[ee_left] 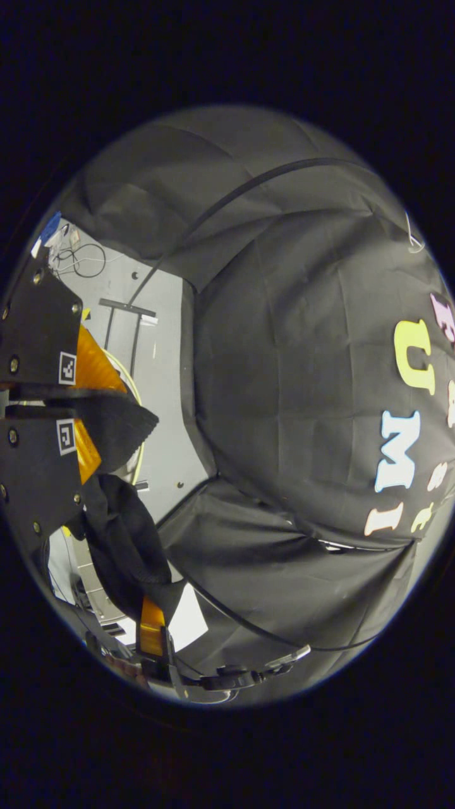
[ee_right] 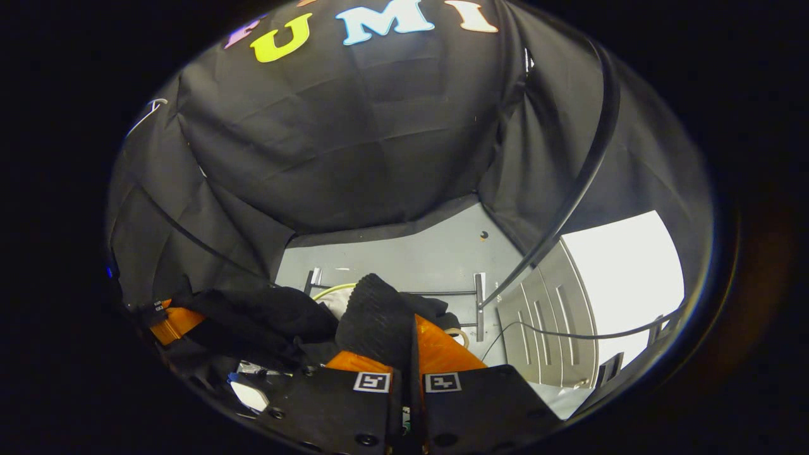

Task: Grasp the clothes on the hanger with both hands and then place them into the laundry hamper below.

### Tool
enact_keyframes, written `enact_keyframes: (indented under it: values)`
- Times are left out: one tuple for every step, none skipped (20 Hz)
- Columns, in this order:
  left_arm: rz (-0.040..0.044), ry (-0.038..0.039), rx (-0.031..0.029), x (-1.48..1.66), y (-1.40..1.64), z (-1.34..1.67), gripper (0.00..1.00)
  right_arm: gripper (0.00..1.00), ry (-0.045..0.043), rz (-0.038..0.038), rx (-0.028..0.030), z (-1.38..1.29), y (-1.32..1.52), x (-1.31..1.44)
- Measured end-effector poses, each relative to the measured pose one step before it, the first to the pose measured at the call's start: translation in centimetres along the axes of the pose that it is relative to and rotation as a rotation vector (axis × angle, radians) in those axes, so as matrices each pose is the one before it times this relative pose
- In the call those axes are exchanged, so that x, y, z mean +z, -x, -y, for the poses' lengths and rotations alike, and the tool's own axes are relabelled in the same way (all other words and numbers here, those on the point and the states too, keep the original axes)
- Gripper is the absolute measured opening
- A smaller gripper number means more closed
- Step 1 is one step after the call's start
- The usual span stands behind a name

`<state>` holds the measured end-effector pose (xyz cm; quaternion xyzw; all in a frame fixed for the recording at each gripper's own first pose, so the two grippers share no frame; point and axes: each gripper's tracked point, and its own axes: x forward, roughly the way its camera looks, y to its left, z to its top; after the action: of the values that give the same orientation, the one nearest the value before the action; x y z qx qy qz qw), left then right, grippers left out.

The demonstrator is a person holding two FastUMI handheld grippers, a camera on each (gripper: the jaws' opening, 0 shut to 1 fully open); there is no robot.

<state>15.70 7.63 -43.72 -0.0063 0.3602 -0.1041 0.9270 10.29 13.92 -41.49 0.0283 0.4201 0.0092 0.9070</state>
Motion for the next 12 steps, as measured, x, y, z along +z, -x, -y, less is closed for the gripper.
enact_keyframes:
  values:
    - [-0.0032,0.00741,0.00912,-0.134,0.142,-0.242,0.05,0.06,0.00901,-0.00469,0.00037,0.075,0.025,-0.035]
    - [-0.00501,0.01063,0.00519,-0.208,0.057,-0.117,0.05,0.06,0.00499,-0.00913,0.00626,-0.091,-0.038,-0.269]
    - [-0.00493,0.0115,0.00525,-0.354,0.164,-0.05,0.05,0.07,0.00201,-0.00928,0.00686,-0.237,-0.068,-0.2]
    - [-0.00345,0.0131,0.00007,-0.145,0.108,-0.039,0.07,0.1,0.00033,-0.00942,0.00455,-0.139,0.119,-0.378]
    - [-0.00832,0.01165,-0.00262,-0.519,0.227,0.18,0.07,0.04,0.00015,-0.00819,0.00043,-0.114,0.16,-0.167]
    - [-0.00623,0.00464,0.00986,-0.412,0.253,-0.215,0.08,0.04,-0.00244,-0.00782,0.0075,-0.247,-0.044,-0.154]
    - [-0.00409,-0.00005,0.00611,-0.494,0.16,-0.157,0.02,0.07,-0.00455,-0.00549,0.01378,-0.405,0.075,-0.178]
    - [0.01044,-0.00185,0.01224,0.073,0.375,-0.302,0.06,0.15,-0.00409,-0.00618,0.01336,-0.554,0.164,-0.063]
    - [0.00535,0.00527,-0.00519,0.103,0.265,0.115,0.13,0.24,0.00373,-0.00188,0.01286,-0.448,0.193,0.062]
    - [0.00648,0.01379,-0.00489,0.05,0.353,0.24,0.27,0.23,0.01115,0.00363,0.0065,-0.353,0.249,0.114]
    - [0.00599,0.01914,-0.00434,0.18,0.731,0.173,0.4,0.31,0.01474,0.00287,0.02009,-0.568,0.079,0.414]
    - [0.0034,0.01927,0.00258,0.186,0.365,-0.039,0.53,0.46,0.01406,-0.00205,0.00944,-0.362,0.169,-0.22]
